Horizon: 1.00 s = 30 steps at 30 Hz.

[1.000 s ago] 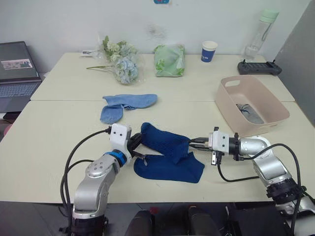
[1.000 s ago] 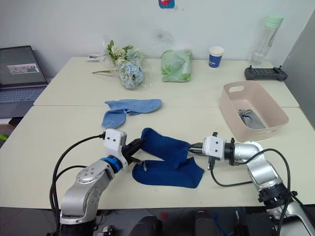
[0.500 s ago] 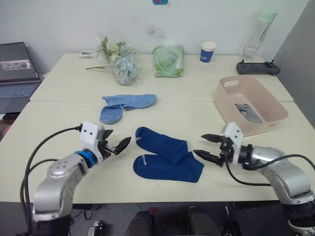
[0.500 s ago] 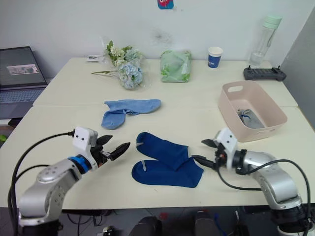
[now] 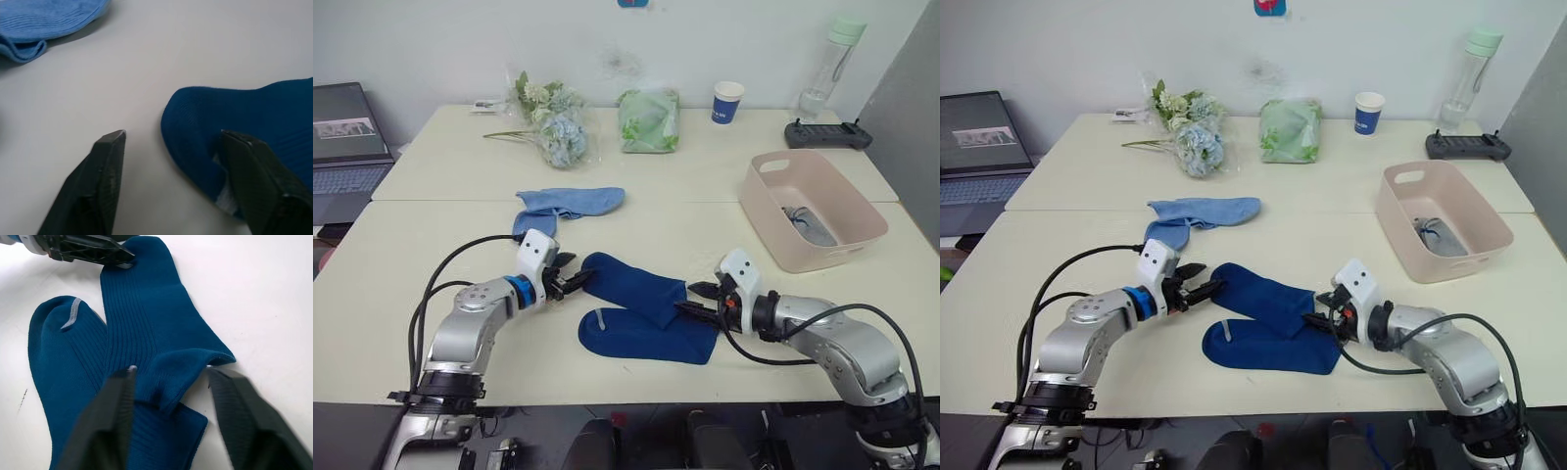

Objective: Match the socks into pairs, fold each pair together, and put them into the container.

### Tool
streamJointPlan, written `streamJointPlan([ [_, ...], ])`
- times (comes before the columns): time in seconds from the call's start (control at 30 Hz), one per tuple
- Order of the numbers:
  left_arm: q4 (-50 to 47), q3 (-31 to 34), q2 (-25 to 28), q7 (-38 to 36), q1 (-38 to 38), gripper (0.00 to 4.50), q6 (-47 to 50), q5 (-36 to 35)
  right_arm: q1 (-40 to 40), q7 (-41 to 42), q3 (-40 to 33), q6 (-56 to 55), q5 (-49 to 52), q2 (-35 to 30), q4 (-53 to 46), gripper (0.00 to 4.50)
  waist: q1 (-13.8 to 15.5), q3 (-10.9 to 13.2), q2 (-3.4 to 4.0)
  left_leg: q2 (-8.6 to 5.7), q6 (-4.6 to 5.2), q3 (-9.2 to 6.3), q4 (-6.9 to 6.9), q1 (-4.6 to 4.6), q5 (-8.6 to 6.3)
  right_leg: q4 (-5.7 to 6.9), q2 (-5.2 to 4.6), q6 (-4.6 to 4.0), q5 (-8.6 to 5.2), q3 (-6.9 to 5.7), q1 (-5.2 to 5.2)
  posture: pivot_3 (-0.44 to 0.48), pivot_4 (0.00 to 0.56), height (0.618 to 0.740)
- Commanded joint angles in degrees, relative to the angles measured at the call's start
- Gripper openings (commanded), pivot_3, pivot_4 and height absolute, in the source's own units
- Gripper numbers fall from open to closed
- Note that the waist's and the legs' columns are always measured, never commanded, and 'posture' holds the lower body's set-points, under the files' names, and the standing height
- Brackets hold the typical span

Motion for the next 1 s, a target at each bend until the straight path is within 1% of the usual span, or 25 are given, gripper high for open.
streamJointPlan([
  [0.03,-2.1,-0.5,0.4,-1.2,0.1,1.96,-0.9,-0.5,-0.8,-0.4,-0.8,-0.7,0.6,0.8,-0.9,1.1,-0.1,0.0,0.0,0.0,0.01,0.0,0.0,0.0,-0.01,0.0,0.0,0.0,0.0,0.0,0.0,0.0,0.15,0.74],
  [0.13,-2.2,-0.6,0.5,-1.2,0.6,0.94,-0.8,-0.2,-1.1,0.5,-0.3,0.2,1.0,0.5,-0.5,0.02,-0.1,0.0,0.0,0.0,0.01,-0.01,0.0,0.0,-0.01,0.01,0.0,0.0,0.0,0.0,0.0,0.0,0.15,0.74],
  [0.2,-2.6,-0.5,0.6,-1.1,1.1,0.29,-0.4,-0.2,-2.1,0.1,0.4,0.6,-0.7,-0.2,2.0,0.0,-0.1,0.0,0.0,0.0,0.02,-0.01,0.0,0.0,-0.01,0.01,0.0,0.0,0.0,0.0,0.0,0.0,0.15,0.74],
  [0.23,-3.2,-0.2,0.6,-0.9,1.4,0.04,-0.2,-0.4,-2.4,-0.3,0.3,0.5,-1.1,-0.2,2.7,0.0,-0.2,0.0,0.0,0.0,0.02,0.0,0.0,0.0,-0.01,0.01,0.0,0.0,0.0,0.0,0.0,0.0,0.15,0.74],
  [0.4,-6.5,0.5,0.7,-0.2,3.5,0.04,0.9,-1.2,-1.7,-2.2,-3.5,-0.9,0.3,2.0,1.4,0.0,-0.2,0.0,0.0,0.02,0.02,-0.02,-0.02,0.0,-0.01,0.0,0.0,0.0,0.0,0.02,-0.01,0.0,0.15,0.74],
  [0.47,-7.4,0.7,0.4,0.1,4.1,0.04,1.2,-1.6,-1.7,-2.6,-4.5,0.4,1.4,2.5,1.1,0.0,-0.1,0.0,0.0,0.01,0.02,-0.01,-0.02,0.0,-0.01,0.01,-0.01,0.0,0.0,0.04,0.0,0.0,0.15,0.74],
  [0.5,-7.7,0.7,0.3,0.3,4.2,0.0,1.3,-1.7,-1.7,-2.6,-4.7,0.9,1.7,2.6,1.0,0.39,-0.2,0.0,0.0,0.01,0.02,-0.01,-0.02,0.0,-0.01,0.01,-0.01,0.0,0.0,0.05,0.0,0.0,0.15,0.74],
  [0.53,-8.0,0.8,0.1,0.6,4.5,0.0,1.6,-1.9,-1.9,-2.9,-4.1,1.1,1.2,2.6,1.0,0.62,-0.2,0.0,0.0,0.01,0.02,-0.01,-0.02,0.0,-0.01,0.01,-0.01,0.0,0.0,0.05,0.01,0.0,0.15,0.74],
  [0.63,-8.7,0.7,-0.2,1.3,4.8,0.0,1.9,-2.0,-2.6,-3.6,-3.0,2.0,0.9,3.0,1.4,1.6,-0.2,0.0,0.0,0.01,0.02,-0.02,-0.02,0.0,-0.01,0.01,-0.01,0.0,0.0,0.03,0.0,0.0,0.15,0.74],
  [0.67,-8.8,0.7,-0.2,1.4,4.8,0.0,1.9,-2.1,-2.7,-3.5,-3.0,2.6,1.2,3.2,1.4,2.02,-0.2,0.0,0.0,0.01,0.02,-0.02,-0.02,0.0,-0.01,0.01,0.0,0.0,0.0,0.03,0.0,0.0,0.15,0.74],
  [0.7,-8.9,0.6,-0.2,1.5,4.9,0.0,1.9,-2.1,-2.8,-3.6,-3.0,3.3,1.4,3.3,1.4,2.34,-0.2,0.0,0.0,0.01,0.02,-0.02,-0.02,0.0,-0.01,0.01,0.0,0.0,0.0,0.03,0.0,0.0,0.15,0.74],
  [0.93,-9.3,0.2,-0.2,1.8,5.0,0.0,2.0,-2.2,-3.2,-3.6,-1.5,5.9,1.6,3.0,1.9,2.34,-0.3,0.0,0.0,0.01,0.03,-0.02,-0.02,0.0,-0.01,0.0,0.0,0.0,0.0,0.02,0.0,0.0,0.15,0.74],
  [1.0,-9.5,0.4,-0.1,1.9,5.0,0.0,2.0,-2.4,-3.3,-4.0,-1.9,6.9,2.3,3.6,2.2,1.95,-0.3,0.0,0.0,0.01,0.03,-0.01,-0.02,0.0,-0.01,0.0,0.0,0.0,0.0,0.02,0.0,0.0,0.15,0.74],
])
